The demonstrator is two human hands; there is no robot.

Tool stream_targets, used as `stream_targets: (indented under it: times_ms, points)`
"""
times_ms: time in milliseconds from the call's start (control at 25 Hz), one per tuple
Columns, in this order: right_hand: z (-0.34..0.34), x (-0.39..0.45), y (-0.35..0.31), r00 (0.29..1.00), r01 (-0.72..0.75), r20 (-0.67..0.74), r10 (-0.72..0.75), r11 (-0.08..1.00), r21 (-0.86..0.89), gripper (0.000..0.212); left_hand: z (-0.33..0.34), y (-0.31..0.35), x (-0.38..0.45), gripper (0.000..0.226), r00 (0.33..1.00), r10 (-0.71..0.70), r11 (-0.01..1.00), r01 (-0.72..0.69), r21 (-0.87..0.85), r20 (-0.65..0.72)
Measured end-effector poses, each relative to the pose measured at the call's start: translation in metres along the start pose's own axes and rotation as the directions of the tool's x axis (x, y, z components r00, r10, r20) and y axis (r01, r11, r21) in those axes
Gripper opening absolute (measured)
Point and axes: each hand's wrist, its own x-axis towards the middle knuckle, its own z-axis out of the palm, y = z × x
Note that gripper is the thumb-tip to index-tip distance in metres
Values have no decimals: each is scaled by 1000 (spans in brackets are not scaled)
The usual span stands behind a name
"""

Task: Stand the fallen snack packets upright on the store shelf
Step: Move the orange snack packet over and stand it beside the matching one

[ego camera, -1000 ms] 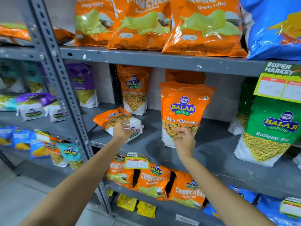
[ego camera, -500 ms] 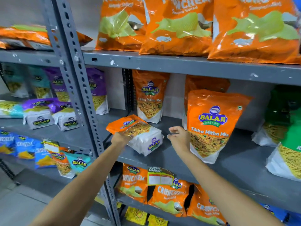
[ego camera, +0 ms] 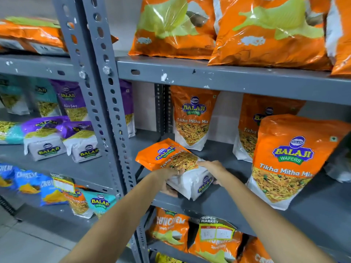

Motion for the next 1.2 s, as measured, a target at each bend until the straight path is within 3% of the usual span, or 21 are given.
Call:
stream_targets:
  times_ms: [160,400,560,640,680,760,880,1120,1200]
  points:
    - [-7,2,2,993,-66,98,66,998,1,73,0,-3,5,76,1000,24,999,-24,-21,10]
    - [-19,-11,12,978,-61,198,59,998,5,78,8,-32,-10,66,981,178,971,-188,-150,-83]
    - [-28,-28,24,955,-46,294,48,999,-13,70,17,-53,-32,45,929,324,928,-349,-134,-178]
    - [-32,-37,31,948,-10,319,-3,999,41,58,23,-63,-44,27,882,431,888,-452,-88,-191]
    - [-34,-40,35,945,12,326,-37,997,78,62,26,-68,-50,23,853,486,861,-505,-60,-192]
    - [-38,-43,43,939,39,335,-80,991,126,71,30,-74,-57,30,794,561,820,-571,29,-233]
    - [-47,-53,49,926,81,354,-132,985,155,45,32,-73,-58,58,735,619,784,-597,168,-277]
    - [-44,-53,61,958,207,193,-214,977,53,84,36,-55,-51,66,655,739,658,-655,371,-154]
    - [-36,-49,61,962,233,129,-241,970,72,82,34,-42,-46,68,639,761,620,-666,414,-112]
